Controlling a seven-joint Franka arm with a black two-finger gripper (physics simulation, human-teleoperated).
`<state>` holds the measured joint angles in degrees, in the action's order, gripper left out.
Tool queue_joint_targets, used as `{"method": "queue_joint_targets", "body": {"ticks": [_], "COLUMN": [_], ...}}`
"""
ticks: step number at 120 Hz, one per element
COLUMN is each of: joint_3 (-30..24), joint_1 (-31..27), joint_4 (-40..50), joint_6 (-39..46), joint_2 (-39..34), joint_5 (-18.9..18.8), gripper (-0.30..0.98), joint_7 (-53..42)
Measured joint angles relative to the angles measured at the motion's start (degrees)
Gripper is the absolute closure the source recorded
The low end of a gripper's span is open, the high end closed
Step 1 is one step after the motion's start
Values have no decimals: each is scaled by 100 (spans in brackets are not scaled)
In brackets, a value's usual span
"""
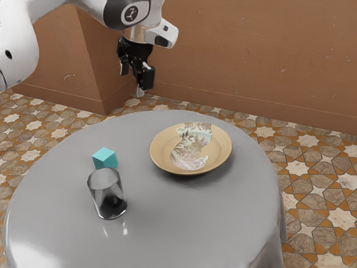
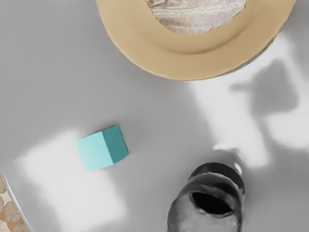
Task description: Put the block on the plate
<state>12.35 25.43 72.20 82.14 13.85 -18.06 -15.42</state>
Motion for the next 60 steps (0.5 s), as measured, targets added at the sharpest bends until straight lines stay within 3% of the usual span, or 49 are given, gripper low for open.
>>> {"method": "queue_joint_targets", "body": {"ticks": [22, 52, 60], "joint_3": [-6, -7, -232], "joint_1": [-69, -979, -1434], "joint_4": [234, 423, 465], "joint_6": [96, 332, 431], "joint_2": [62, 905, 1066], "joint_5": [94, 628, 749], "gripper": [0, 0, 0], "joint_7": [-108, -238, -266]}}
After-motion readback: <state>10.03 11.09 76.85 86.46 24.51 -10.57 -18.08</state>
